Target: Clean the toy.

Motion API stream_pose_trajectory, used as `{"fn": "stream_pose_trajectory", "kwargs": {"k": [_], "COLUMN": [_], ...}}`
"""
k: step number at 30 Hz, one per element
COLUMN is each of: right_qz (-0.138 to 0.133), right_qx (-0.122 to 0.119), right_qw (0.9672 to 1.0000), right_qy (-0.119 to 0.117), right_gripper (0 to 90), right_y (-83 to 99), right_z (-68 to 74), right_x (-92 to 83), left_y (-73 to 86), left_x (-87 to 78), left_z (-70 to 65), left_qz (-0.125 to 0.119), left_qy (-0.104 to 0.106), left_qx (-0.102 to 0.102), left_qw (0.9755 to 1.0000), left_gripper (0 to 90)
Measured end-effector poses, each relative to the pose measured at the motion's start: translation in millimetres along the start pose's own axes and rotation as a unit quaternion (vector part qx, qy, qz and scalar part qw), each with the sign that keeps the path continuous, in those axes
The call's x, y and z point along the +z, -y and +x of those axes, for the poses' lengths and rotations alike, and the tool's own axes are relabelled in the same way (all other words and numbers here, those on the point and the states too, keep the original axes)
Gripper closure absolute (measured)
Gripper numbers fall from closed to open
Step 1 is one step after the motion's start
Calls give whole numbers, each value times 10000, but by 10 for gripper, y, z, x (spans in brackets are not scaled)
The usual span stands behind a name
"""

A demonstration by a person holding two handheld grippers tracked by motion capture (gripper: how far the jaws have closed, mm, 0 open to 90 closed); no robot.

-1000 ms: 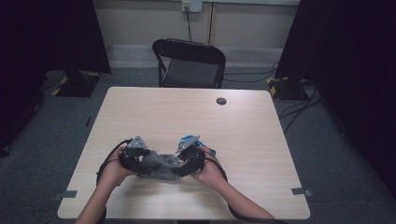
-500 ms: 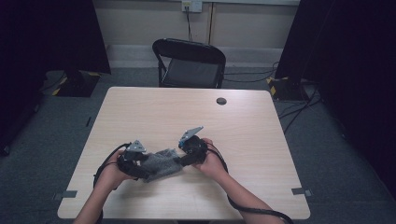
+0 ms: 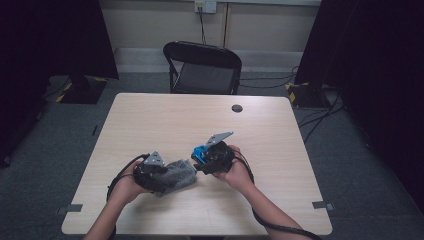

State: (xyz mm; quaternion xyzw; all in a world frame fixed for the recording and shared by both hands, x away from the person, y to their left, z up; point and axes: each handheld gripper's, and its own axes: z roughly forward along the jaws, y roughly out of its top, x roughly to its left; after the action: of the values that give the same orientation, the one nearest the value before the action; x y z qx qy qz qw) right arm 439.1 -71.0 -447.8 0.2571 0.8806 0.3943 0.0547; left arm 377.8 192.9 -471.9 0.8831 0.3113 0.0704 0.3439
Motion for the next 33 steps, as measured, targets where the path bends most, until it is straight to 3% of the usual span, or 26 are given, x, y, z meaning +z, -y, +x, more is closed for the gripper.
{"fn": "stream_pose_trajectory", "kwargs": {"k": [6,10,13,23,27,33], "right_qz": [-48,247,212,477,575,646], "right_qx": [147,72,255,228,86,211], "right_qw": [9994,9990,9987,9975,9965,9961], "right_qy": [309,377,383,475,599,568], "right_gripper": [175,175,175,154,159,193], "right_y": [33,86,113,180,202,224], "right_z": [-201,-277,-318,-323,-291,-287], "right_x": [-49,30,73,230,298,364], "left_y": [37,46,56,73,80,84], "left_x": [69,83,81,89,95,99], "left_z": [-6,-34,-36,-59,-71,-80], "left_qz": [102,96,89,28,1,-12], "left_qy": [-87,-175,-176,-258,-288,-293], "left_qx": [85,172,147,113,123,69], "left_qw": [9999,9997,9997,9996,9995,9995], "left_gripper": [381,382,386,394,385,359]}}
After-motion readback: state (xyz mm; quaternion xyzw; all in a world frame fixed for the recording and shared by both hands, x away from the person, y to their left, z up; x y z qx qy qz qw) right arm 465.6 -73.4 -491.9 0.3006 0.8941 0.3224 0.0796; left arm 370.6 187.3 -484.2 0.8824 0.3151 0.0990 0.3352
